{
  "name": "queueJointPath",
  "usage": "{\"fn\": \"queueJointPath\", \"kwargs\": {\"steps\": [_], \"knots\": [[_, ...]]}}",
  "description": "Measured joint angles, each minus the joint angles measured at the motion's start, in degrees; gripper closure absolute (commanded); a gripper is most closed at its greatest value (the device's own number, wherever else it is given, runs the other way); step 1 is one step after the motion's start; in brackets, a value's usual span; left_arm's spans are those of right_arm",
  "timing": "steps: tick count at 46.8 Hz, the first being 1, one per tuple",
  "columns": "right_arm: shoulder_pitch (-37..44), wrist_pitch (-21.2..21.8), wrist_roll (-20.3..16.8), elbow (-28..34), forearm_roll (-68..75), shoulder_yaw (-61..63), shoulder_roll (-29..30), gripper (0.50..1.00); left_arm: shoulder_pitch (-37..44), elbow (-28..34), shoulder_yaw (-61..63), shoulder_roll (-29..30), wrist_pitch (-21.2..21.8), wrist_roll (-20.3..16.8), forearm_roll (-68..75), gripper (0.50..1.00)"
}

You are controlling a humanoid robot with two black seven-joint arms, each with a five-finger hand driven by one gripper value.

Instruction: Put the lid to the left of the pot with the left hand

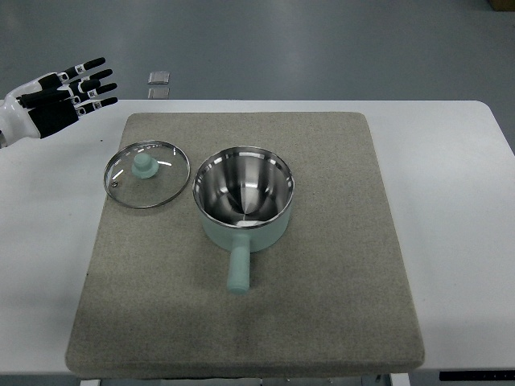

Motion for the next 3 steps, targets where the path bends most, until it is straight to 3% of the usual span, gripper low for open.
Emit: {"fn": "queueJointPath", "kwargs": {"steps": [3], "knots": [[0.0,0.0,0.0,0.1,0.0,0.0,0.0,0.576,0.0,0.0,0.0,0.0,0.0,0.0,0.0,0.506]]}}
